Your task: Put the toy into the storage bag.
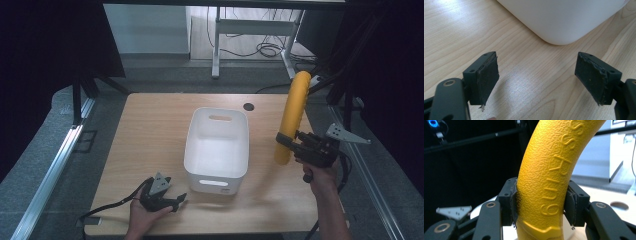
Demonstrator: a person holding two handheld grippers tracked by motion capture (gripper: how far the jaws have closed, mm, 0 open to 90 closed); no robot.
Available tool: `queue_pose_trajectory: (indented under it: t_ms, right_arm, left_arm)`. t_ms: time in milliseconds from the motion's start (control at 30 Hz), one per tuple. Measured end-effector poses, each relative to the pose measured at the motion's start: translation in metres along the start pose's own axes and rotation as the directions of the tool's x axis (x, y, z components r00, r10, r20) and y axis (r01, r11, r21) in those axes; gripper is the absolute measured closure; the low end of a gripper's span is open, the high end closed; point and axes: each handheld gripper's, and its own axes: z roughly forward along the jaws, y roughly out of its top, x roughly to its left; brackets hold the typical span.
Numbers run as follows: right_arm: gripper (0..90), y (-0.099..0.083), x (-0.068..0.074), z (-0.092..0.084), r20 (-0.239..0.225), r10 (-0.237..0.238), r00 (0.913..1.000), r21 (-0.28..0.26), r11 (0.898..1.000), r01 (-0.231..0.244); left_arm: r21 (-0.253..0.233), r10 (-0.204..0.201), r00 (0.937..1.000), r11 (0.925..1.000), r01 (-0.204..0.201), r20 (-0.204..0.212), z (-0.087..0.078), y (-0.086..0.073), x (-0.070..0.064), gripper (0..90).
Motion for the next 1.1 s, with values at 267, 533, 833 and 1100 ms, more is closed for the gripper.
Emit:
queue_pose_trajectory:
  t_ms: [267,533,833,1100]
  right_arm:
    - [50.4,-0.001,0.012,0.009,0.031,-0.012,0.9994,-0.113,0.993,0.016]
    - [50.2,0.001,0.016,0.018,0.019,-0.008,0.9998,-0.175,0.984,0.012]
    - [50.2,0.007,0.025,0.026,0.019,-0.001,0.9998,-0.205,0.979,0.004]
    - [50.0,0.011,0.04,0.031,0.073,-0.02,0.9971,-0.256,0.966,0.038]
  left_arm:
    - [-0.002,0.0,1.0,1.0,0.0,-0.003,-0.001,0.0,0.0,19.2]
    - [0.005,0.002,1.0,1.0,-0.002,-0.001,0.0,0.0,0.0,19.2]
    - [0.01,0.004,1.0,0.9999,-0.004,-0.002,0.0,0.0,0.0,19.2]
    - [0.012,0.003,1.0,0.9999,-0.003,-0.002,0.001,0.0,0.0,19.2]
